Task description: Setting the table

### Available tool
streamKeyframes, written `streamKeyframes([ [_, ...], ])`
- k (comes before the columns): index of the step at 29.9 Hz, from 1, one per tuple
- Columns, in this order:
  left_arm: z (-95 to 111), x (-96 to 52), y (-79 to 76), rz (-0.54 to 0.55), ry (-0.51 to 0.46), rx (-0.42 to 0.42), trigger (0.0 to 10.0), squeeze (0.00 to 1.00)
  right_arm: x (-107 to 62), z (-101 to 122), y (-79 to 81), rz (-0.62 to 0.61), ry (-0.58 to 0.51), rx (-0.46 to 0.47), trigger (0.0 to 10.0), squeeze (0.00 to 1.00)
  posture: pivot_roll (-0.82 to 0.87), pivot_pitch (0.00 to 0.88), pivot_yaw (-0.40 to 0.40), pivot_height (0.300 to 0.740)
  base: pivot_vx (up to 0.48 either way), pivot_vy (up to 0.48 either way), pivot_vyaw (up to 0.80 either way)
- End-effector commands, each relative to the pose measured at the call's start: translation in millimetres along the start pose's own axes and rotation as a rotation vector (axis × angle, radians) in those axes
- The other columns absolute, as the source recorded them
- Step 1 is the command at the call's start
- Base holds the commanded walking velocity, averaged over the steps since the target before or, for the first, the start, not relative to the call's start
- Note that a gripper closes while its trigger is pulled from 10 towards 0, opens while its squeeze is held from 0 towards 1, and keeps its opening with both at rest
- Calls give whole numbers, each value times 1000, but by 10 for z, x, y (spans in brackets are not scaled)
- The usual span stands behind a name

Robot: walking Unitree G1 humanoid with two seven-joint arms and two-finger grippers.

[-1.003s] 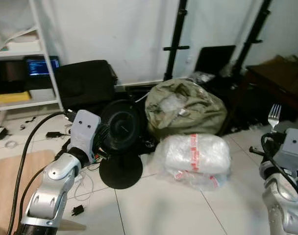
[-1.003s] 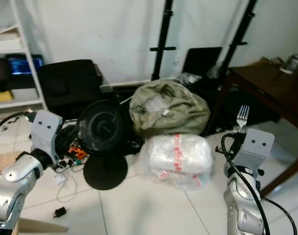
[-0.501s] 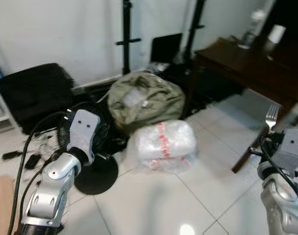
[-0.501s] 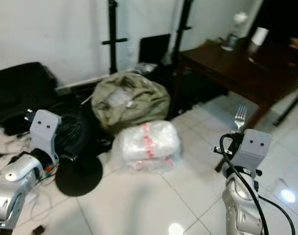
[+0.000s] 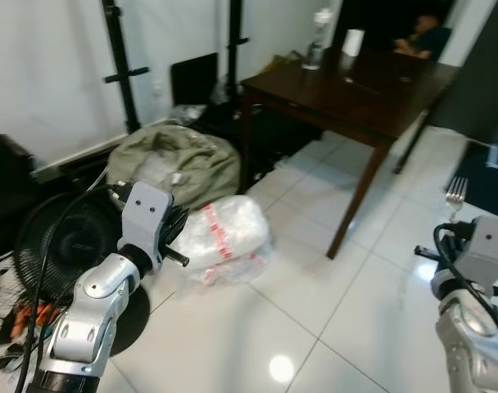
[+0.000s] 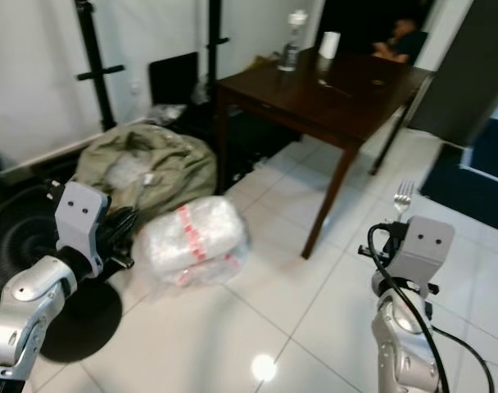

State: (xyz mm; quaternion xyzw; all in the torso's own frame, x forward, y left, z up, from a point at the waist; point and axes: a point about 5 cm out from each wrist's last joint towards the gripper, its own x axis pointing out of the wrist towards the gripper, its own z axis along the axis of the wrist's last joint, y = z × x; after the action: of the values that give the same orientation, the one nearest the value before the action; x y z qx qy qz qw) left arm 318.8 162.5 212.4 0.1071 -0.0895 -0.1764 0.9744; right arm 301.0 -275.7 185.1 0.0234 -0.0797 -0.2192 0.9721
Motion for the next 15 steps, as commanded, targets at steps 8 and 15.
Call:
streamKeyframes([
  [8,-15,-14,-26,-20,-2,-13,10000,0,-23,-46,-8,-7,13,4,10000,0,94,76,42,740,0,0,-769],
  [15,-10,-13,-34,-27,-5,-21,10000,0,-34,-60,-12,-7,17,4,10000,0,93,79,42,740,0,0,-769],
])
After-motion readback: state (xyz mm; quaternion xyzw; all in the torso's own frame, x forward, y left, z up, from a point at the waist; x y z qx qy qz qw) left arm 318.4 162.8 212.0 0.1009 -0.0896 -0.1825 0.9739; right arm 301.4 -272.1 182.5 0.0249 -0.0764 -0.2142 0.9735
